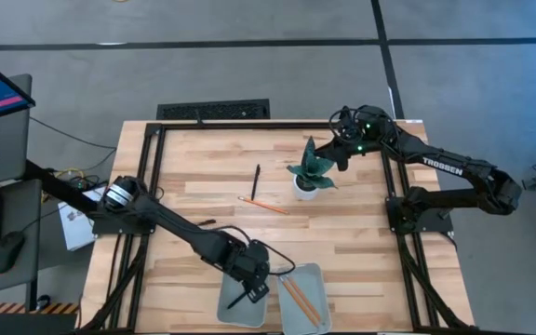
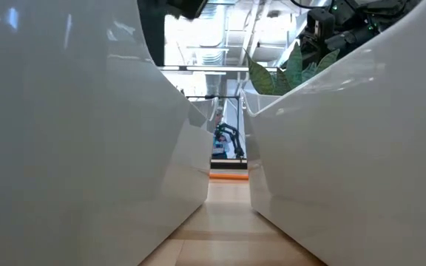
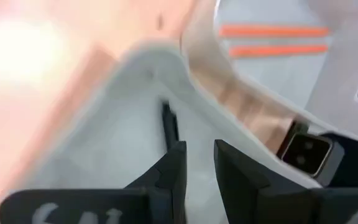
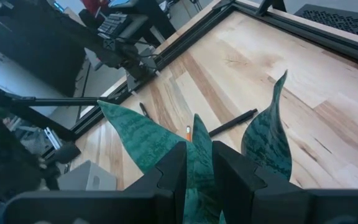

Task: Sort pens & pencils
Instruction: Put the bottom pen into the left gray bin

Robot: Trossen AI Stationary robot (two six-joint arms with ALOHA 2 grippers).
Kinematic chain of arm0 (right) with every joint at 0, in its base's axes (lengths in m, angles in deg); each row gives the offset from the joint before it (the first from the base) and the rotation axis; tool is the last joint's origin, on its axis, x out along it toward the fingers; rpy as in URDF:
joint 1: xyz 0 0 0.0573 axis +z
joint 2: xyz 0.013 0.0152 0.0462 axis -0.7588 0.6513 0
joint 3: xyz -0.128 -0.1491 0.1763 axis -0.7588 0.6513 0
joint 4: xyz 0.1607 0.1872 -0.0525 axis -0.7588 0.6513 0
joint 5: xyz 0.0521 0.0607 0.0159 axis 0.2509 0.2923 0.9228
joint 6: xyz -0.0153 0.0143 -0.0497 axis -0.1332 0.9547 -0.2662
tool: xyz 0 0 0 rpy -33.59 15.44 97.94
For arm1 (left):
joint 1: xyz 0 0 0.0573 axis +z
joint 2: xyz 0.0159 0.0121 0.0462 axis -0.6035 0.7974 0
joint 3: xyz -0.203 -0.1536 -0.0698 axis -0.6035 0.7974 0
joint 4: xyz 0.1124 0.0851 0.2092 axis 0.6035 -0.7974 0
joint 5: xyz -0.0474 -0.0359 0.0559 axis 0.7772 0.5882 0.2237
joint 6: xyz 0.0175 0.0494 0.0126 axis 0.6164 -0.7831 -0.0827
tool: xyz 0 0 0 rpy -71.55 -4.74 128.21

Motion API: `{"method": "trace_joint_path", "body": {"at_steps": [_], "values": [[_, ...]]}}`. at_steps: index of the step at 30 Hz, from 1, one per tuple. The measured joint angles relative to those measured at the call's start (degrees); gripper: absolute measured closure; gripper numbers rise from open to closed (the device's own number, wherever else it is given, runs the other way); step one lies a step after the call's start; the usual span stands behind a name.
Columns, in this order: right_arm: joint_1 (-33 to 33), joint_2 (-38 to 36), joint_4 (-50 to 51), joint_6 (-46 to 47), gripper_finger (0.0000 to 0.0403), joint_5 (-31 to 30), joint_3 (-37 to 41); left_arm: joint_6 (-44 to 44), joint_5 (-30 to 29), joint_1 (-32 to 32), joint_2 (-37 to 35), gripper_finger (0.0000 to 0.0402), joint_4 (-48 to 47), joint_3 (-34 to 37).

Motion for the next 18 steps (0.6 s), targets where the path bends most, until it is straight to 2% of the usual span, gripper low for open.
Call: {"method": "trace_joint_path", "body": {"at_steps": [10, 15, 18], "values": [[0.0, 0.0, -0.1, 0.0, 0.0305, -0.1, 0.0, -12.9, -12.3, 2.8, -4.0, 0.033, -22.4, -7.6], [0.0, 0.0, 0.0, 0.0, 0.0305, -0.1, 0.0, -20.6, -21.1, 4.9, -4.1, 0.033, -32.5, -8.8], [0.0, 0.0, 0.0, 0.0, 0.0305, -0.1, 0.0, -25.4, -22.7, 6.7, -4.1, 0.033, -37.5, -8.9]]}}
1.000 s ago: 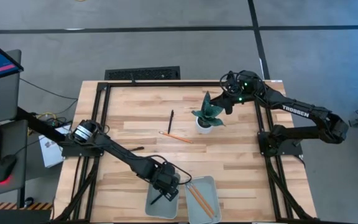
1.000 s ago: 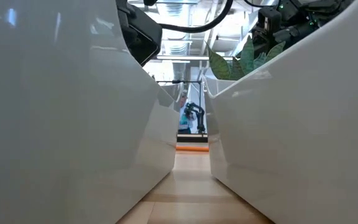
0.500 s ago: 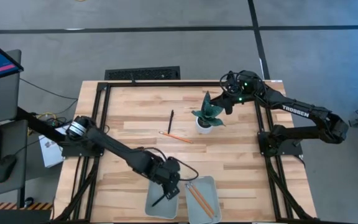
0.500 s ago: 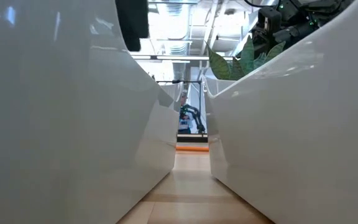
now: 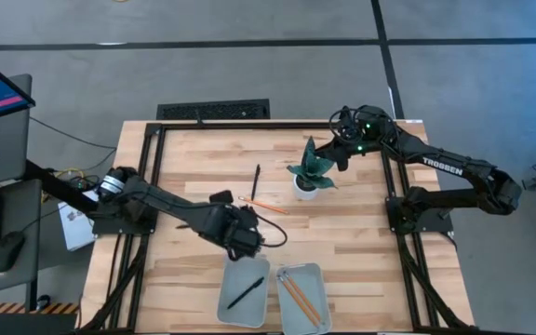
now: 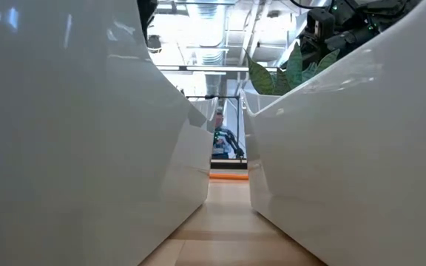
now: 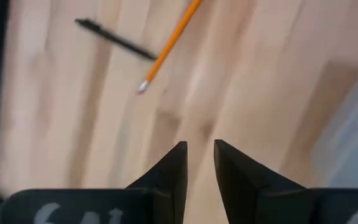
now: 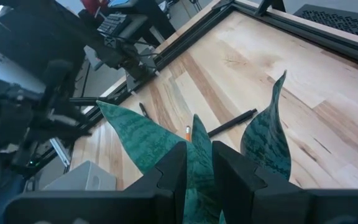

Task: Sort pens & pencils
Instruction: Put the bottom pen into the left gray bin

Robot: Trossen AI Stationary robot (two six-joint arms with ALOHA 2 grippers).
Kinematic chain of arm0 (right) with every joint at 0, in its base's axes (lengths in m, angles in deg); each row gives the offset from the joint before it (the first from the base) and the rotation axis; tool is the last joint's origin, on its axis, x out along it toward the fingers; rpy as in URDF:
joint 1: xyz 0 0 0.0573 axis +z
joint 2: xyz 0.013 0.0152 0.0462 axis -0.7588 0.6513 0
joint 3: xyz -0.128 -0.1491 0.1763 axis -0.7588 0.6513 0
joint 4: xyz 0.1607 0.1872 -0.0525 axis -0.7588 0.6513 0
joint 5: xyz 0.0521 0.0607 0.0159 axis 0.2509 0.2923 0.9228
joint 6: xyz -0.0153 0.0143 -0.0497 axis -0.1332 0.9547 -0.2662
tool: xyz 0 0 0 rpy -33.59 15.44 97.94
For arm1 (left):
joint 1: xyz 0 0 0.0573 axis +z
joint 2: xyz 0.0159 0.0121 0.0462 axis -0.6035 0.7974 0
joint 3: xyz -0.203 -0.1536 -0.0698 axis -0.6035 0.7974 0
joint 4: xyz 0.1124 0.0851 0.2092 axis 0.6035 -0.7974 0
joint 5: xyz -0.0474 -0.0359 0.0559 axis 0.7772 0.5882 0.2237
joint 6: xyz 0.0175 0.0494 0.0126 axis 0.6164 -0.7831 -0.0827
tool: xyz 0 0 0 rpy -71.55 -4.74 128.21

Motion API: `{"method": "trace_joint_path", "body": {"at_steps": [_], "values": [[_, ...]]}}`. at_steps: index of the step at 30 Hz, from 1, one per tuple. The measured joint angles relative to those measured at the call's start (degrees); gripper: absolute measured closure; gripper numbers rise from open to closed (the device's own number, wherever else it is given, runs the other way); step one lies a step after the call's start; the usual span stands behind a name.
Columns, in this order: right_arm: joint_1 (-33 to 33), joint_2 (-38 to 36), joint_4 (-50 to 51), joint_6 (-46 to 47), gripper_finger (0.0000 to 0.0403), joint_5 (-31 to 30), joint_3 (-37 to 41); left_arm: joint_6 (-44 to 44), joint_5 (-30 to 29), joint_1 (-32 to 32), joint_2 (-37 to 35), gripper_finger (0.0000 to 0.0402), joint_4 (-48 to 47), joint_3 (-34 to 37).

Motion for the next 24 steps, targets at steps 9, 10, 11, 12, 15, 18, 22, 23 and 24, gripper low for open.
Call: {"method": "trace_joint_path", "body": {"at_steps": [9, 10, 11, 12, 15, 18, 22, 23, 24], "values": [[-0.1, 0.0, -0.1, 0.0, 0.0305, -0.2, 0.0, -17.4, 5.9, 5.9, -0.5, 0.033, -2.1, 0.4], [-0.1, 0.0, -0.2, 0.0, 0.0305, -0.2, 0.0, -18.8, 6.7, 6.6, -0.6, 0.033, -2.1, 0.5], [-0.1, 0.0, -0.2, 0.0, 0.0305, -0.2, 0.0, -19.9, 7.3, 7.2, -0.8, 0.033, -2.1, 0.5], [-0.1, 0.0, -0.3, 0.0, 0.0305, -0.2, 0.0, -20.9, 7.7, 7.9, -1.0, 0.033, -2.1, 0.5], [-0.1, 0.0, -0.4, 0.0, 0.0305, -0.2, 0.0, -22.9, 8.7, 9.5, -2.1, 0.033, -2.2, 0.9], [-0.1, 0.0, -0.3, -0.1, 0.0305, -0.2, 0.0, -23.8, 9.6, 11.0, -5.3, 0.033, 0.2, 3.7], [-0.2, 0.0, -0.2, -0.5, 0.0305, -0.4, 0.0, -22.9, 10.1, 13.3, -11.7, 0.033, 6.0, 10.8], [-0.2, 0.0, -0.2, -0.5, 0.0305, -0.6, 0.0, -22.2, 10.8, 13.9, -13.5, 0.033, 8.0, 12.8], [-0.2, 0.0, -0.2, -0.5, 0.0305, -0.9, 0.0, -21.6, 11.7, 14.5, -15.2, 0.033, 9.9, 14.8]]}}
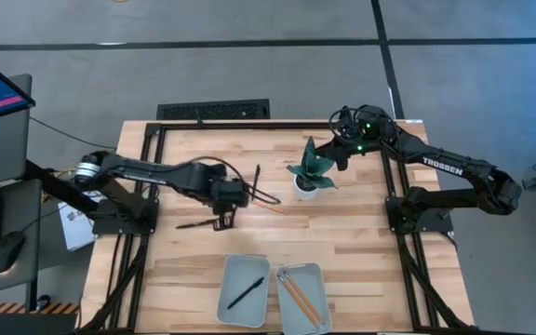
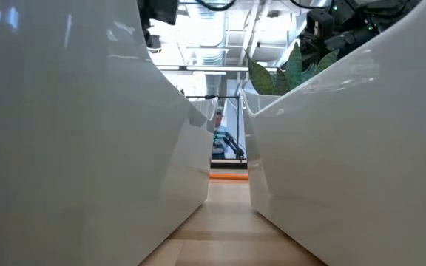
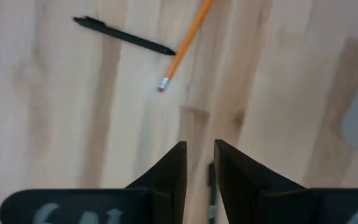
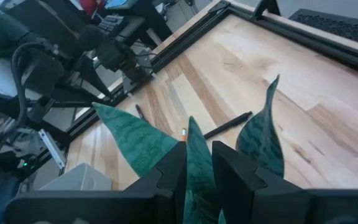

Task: Sort pens & pencils
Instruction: Put the bottom pen into the left gray bin

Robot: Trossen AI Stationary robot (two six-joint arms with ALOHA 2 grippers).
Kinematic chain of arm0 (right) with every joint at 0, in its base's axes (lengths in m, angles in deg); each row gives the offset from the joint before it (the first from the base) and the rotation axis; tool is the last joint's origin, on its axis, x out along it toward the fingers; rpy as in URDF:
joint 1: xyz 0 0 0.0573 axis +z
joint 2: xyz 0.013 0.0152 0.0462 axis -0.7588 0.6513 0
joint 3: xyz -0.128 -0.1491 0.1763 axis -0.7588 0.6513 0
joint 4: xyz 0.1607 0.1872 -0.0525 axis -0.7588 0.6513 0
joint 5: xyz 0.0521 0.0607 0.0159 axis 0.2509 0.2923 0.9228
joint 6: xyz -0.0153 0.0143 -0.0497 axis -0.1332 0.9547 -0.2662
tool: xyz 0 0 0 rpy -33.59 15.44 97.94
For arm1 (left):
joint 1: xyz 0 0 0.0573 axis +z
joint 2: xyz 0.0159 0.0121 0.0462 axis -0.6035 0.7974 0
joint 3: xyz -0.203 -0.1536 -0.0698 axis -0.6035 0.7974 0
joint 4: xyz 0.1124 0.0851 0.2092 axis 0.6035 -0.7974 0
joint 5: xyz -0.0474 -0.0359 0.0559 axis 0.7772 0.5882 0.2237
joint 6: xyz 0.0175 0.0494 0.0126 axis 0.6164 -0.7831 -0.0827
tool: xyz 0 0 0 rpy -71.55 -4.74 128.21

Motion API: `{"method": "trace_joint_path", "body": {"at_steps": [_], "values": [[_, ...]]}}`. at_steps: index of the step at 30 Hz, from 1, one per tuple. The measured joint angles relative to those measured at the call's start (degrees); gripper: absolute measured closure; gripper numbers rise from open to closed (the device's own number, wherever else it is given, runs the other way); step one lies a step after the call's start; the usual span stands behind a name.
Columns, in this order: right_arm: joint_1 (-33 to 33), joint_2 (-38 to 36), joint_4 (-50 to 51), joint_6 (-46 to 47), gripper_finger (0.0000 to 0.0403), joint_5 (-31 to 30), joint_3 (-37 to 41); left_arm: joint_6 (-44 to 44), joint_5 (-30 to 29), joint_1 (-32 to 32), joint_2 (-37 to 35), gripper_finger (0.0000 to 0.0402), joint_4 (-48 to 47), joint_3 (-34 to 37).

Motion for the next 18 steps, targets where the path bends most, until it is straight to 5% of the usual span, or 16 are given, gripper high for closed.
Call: {"method": "trace_joint_path", "body": {"at_steps": [5, 18], "values": [[-0.1, 0.0, -0.3, 0.0, 0.0305, -1.8, 0.0, 2.3, 5.2, 2.0, -7.8, 0.033, 7.2, 10.7], [-0.3, 0.0, -1.2, 0.0, 0.0305, -2.3, 0.0, 9.1, 3.7, 3.1, -15.7, 0.033, 14.7, 30.9]]}}
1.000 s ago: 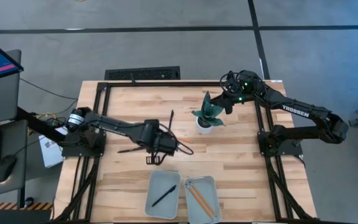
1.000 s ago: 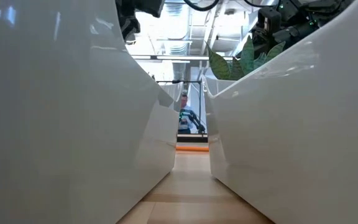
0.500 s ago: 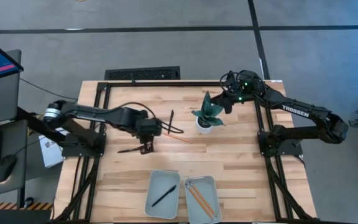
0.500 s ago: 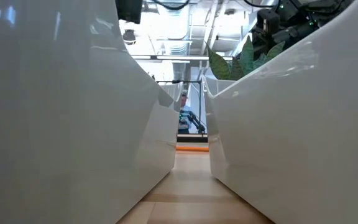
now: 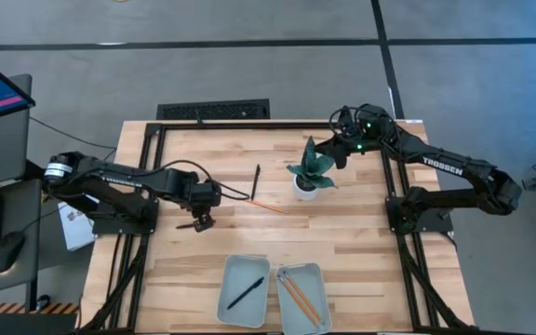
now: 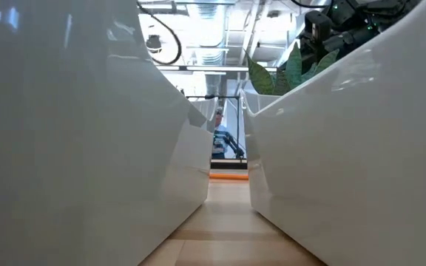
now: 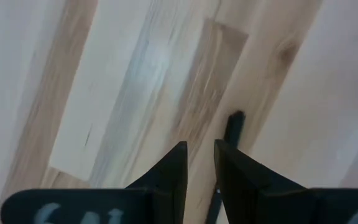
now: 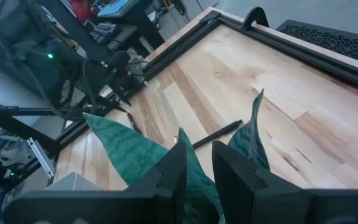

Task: Sort pens & pencils
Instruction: Put the bottom pen into the left gray bin

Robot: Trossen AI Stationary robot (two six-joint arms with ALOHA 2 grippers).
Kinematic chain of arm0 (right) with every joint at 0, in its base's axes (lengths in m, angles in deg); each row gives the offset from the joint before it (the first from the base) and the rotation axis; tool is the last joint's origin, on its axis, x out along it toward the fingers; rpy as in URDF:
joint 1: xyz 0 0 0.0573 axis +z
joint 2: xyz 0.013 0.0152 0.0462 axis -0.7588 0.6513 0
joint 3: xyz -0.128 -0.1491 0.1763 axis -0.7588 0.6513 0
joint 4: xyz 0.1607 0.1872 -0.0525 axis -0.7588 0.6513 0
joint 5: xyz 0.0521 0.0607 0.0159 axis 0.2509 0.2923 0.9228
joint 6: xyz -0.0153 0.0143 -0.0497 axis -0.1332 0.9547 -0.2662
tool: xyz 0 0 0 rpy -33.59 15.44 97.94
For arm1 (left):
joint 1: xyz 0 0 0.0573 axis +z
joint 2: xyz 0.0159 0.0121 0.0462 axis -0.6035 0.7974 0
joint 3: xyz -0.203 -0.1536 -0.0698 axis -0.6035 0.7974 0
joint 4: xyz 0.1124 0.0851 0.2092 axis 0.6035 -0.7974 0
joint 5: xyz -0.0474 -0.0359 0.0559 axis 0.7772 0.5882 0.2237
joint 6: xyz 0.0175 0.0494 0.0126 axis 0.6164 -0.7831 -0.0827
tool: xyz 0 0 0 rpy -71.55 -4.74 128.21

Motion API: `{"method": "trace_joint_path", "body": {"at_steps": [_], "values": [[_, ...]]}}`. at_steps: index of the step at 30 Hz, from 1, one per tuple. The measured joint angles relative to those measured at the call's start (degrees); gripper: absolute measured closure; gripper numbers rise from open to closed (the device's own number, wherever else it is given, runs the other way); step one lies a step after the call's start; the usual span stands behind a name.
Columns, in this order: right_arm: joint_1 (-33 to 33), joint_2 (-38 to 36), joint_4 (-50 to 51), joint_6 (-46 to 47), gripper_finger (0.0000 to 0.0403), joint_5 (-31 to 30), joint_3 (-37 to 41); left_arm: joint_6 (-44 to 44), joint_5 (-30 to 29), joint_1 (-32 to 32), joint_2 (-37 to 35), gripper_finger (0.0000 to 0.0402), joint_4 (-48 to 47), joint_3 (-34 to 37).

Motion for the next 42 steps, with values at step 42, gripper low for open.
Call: {"method": "trace_joint_path", "body": {"at_steps": [42], "values": [[0.0, 0.0, 0.1, 0.0, 0.0305, -2.9, 0.0, 5.4, 7.2, 0.4, 0.2, 0.0261, 8.6, 7.5]]}}
